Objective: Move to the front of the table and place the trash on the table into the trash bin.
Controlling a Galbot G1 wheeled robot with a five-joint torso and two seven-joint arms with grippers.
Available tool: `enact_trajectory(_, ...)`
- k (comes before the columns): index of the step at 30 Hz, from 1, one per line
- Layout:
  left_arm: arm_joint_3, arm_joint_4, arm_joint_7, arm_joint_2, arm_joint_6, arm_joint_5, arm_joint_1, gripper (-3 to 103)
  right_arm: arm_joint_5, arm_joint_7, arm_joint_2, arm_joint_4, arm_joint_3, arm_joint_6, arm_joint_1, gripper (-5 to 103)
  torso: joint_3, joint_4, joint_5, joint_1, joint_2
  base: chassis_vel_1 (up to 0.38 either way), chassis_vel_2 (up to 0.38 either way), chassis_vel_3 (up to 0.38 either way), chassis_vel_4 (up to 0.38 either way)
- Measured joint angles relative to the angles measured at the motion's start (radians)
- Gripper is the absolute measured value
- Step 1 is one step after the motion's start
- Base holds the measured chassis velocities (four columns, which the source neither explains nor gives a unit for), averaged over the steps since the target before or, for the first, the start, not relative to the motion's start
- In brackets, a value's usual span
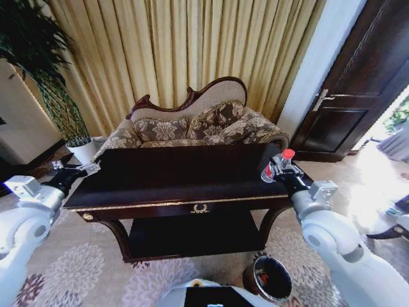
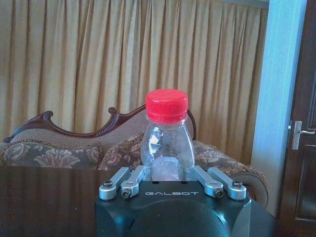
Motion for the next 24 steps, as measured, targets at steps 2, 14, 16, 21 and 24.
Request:
enact_trajectory(2,0.0,0.0,-0.001,0.005,0.0,-0.001,0.0,100,-0.002,0.0,0.003,-0.001,-0.003,0.001,0.0,26,0.0,-0.0001,0.0,0.0,0.0,0.084,-0.096,-0.085,0.079)
enact_trajectory(14,0.021,-0.015,-0.001,-0.011,-0.002,0.008,0.005,100,-0.001,0.0,0.0,-0.001,0.001,0.001,-0.001,26,0.0,-0.0001,0.0,0.0,0.0,0.084,-0.104,-0.101,0.092)
enact_trajectory(16,0.023,-0.021,-0.001,-0.02,-0.005,0.013,0.013,100,-0.004,0.0,0.003,-0.001,0.001,0.001,-0.008,26,0.0,0.0,0.0,0.0,0.0,0.107,-0.107,-0.096,0.097)
enact_trajectory(21,0.021,-0.032,-0.001,-0.038,-0.012,0.022,0.038,100,-0.012,0.0,0.009,0.007,-0.001,0.002,-0.023,26,0.0,0.0,0.0,0.0,0.0,0.124,-0.111,-0.122,0.108)
enact_trajectory(24,0.02,-0.04,-0.001,-0.05,-0.015,0.032,0.049,100,-0.018,0.0,0.013,0.008,-0.004,0.002,-0.025,26,0.0,0.0,-0.0001,0.0,0.0,0.132,-0.133,-0.156,0.135)
